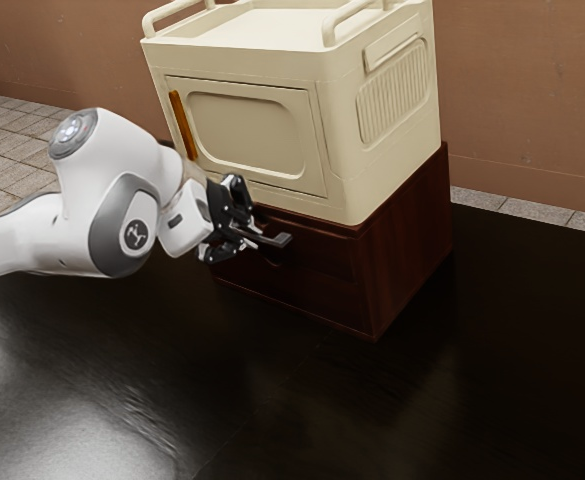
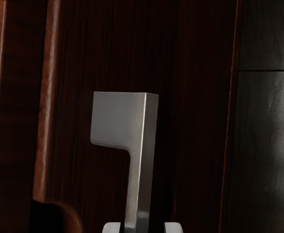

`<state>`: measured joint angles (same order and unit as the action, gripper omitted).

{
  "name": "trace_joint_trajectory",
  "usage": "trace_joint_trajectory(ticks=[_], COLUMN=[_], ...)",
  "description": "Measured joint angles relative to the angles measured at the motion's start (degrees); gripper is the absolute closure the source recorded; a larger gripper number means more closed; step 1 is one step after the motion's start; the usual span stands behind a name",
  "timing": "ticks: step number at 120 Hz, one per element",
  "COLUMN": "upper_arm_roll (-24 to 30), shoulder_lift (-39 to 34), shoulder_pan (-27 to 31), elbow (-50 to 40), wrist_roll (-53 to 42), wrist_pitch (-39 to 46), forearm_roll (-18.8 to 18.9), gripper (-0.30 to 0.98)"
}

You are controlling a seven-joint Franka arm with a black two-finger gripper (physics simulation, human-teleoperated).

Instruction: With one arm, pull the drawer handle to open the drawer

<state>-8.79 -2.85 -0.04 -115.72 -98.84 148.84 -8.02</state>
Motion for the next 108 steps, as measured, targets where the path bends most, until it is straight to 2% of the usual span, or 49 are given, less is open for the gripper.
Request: trace_joint_trajectory(ticks=[108], upper_arm_roll=[0.00], shoulder_lift=[-3.72], shoulder_pan=[0.05], elbow=[-4.32], wrist_roll=[-0.09], wrist_pitch=[-0.78], forearm_roll=[0.02], gripper=[0.72])
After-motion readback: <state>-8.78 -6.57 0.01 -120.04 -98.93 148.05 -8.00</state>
